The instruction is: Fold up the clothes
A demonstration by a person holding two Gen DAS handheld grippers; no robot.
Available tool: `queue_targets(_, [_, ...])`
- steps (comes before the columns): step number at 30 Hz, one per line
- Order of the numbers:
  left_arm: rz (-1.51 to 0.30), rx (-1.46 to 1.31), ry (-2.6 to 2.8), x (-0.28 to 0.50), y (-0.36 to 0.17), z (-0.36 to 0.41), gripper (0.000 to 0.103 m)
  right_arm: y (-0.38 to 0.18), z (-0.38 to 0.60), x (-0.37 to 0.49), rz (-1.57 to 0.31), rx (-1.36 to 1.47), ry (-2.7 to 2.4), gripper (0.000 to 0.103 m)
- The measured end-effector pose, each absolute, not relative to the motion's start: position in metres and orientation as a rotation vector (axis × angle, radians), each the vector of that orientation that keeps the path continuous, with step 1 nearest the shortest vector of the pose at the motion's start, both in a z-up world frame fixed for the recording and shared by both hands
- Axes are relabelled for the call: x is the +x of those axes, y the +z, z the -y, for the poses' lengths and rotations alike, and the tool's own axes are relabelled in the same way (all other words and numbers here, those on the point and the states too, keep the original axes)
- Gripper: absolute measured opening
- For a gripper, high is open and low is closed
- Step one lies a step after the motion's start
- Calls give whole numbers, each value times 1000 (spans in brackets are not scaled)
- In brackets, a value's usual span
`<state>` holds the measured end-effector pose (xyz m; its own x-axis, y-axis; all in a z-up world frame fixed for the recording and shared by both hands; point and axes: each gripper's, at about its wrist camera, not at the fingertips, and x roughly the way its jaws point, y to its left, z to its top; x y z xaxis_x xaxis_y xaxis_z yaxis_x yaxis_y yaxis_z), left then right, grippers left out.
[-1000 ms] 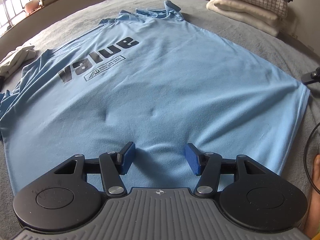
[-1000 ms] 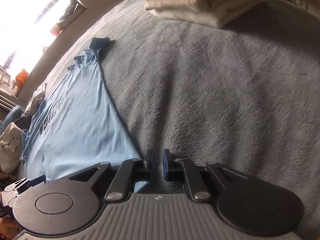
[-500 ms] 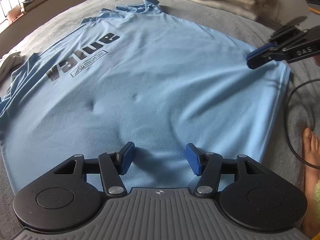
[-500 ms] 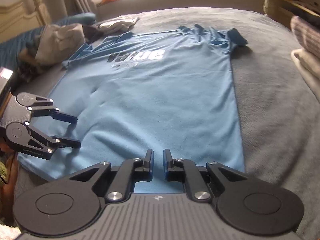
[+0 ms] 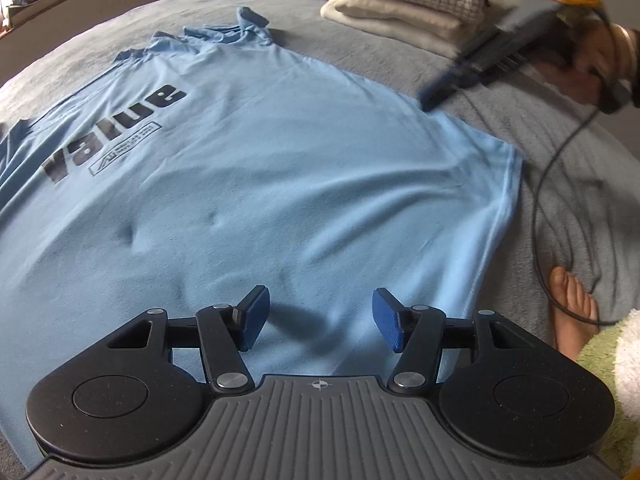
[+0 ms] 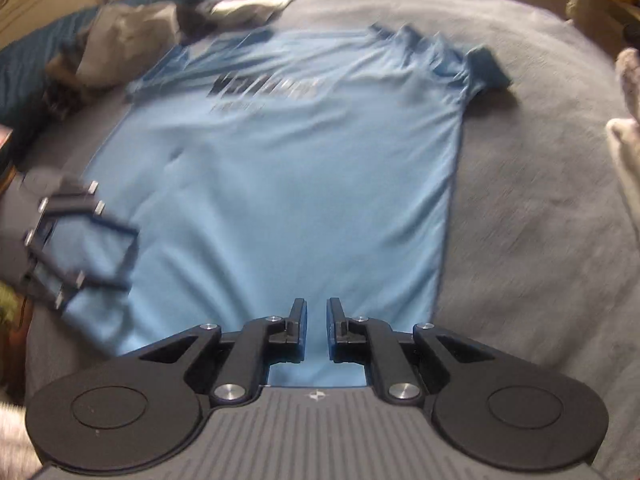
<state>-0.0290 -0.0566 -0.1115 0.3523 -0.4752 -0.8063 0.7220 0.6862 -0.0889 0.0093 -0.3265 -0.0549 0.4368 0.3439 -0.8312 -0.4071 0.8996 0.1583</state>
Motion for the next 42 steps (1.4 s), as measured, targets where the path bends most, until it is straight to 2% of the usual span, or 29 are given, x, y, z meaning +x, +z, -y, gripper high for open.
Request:
queue_targets(3, [-947,308,-800,-30,-116,57,57,-68,331,49,-976,-29,405,11])
queue_targets(7, [-965,277,-819,-26,-117,51,57,-97,343,62,-1017,-97,355,9])
queue_targets(10, [-986,230,-846,-22,-120,43,60,-98,378,50,-1021,-6,323,6])
queue_targets(16, [-977,205,-900,-22,-123,42,72,-74,391,58,-960,36,290,8])
queue_targets(22, [-981,190,-913,-20,-123,41,72,-93,370,96,-944,96,347,8])
queue_targets(24, [-986,189,-908,-20,-122,41,72,-104,377,101,-961,108,304,0])
queue_targets(25, [-988,189,-906,-20,-121,41,72,-105,382,99,-958,127,261,0])
queue_targets(28, [-994,184,-892,-22,-122,39,72,-91,397,82,-925,169,149,0])
queue_targets(31, [-993,197,-888,-26,-122,38,72,-80,400,58,-955,227,291,0])
queue_targets(37, [-986,241,-891,-33,-122,39,73,-99,387,0,-1148,81,378,3])
queue_targets(42, [-1007,244,-894,-45,-122,36,73,-79,405,-61,-1174,12,179,5])
